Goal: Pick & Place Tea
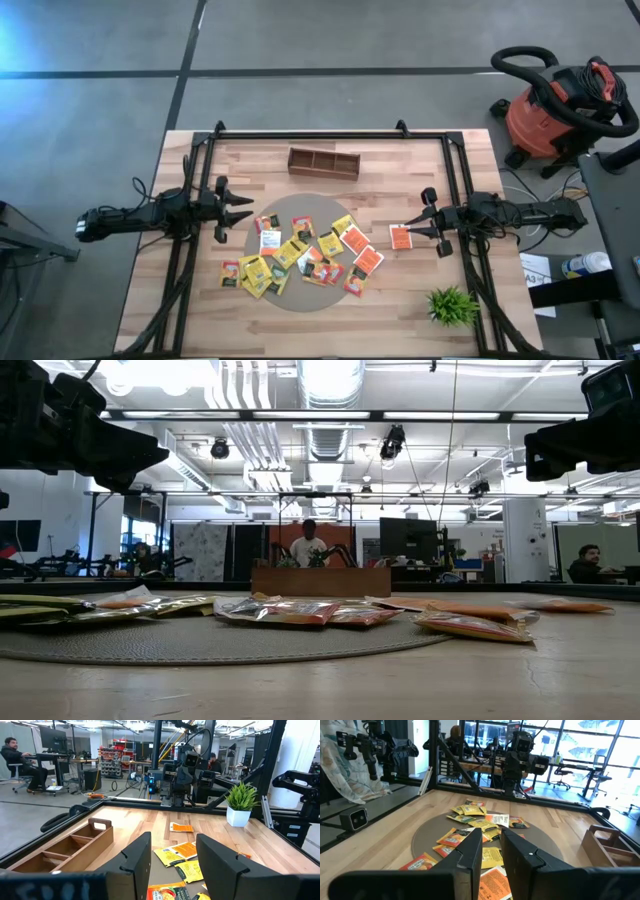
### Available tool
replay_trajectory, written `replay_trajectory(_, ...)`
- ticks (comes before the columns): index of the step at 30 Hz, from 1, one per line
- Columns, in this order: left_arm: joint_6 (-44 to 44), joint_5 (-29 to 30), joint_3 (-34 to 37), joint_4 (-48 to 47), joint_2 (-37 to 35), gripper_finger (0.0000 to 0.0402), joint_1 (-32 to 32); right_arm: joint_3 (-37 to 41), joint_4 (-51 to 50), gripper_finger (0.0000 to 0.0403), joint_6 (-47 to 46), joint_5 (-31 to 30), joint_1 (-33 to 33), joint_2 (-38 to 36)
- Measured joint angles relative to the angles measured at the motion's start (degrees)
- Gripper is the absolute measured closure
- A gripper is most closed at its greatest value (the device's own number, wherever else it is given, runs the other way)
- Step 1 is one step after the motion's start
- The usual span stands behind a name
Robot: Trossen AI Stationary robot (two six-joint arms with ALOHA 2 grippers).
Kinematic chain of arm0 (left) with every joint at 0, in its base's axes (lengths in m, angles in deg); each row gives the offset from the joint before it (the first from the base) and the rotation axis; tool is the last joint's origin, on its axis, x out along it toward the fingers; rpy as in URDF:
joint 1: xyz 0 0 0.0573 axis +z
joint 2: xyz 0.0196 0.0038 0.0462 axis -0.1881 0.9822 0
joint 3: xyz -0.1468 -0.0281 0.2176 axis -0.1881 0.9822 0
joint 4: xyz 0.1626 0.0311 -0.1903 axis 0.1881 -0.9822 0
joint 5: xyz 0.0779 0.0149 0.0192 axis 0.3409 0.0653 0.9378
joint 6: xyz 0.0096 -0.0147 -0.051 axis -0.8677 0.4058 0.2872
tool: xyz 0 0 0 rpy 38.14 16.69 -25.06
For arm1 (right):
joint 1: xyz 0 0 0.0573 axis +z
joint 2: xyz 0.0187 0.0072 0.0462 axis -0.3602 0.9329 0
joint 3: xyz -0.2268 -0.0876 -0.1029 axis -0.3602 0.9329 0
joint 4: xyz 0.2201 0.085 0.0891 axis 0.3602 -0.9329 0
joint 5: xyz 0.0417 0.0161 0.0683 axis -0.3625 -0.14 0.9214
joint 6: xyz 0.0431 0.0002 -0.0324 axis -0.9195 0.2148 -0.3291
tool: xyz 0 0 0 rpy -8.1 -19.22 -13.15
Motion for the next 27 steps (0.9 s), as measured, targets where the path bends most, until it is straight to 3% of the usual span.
replay_trajectory(16, 0.01, 0.0, 0.01, 0.0, 0.01, 0.025, 0.0, 0.0, 0.0, 0.0335, 0.34, -0.02, 0.0, -0.02)
replay_trajectory(22, 0.26, 0.1, 0.01, 0.6, -0.01, 0.025, -0.01, -0.01, 4.87, 0.0335, 9.32, 0.0, 0.0, 0.0)
replay_trajectory(27, 21.93, 0.03, 0.02, 9.89, 0.01, 0.025, -0.01, 0.0, 11.62, 0.0335, 1.94, 0.02, 0.0, 0.0)
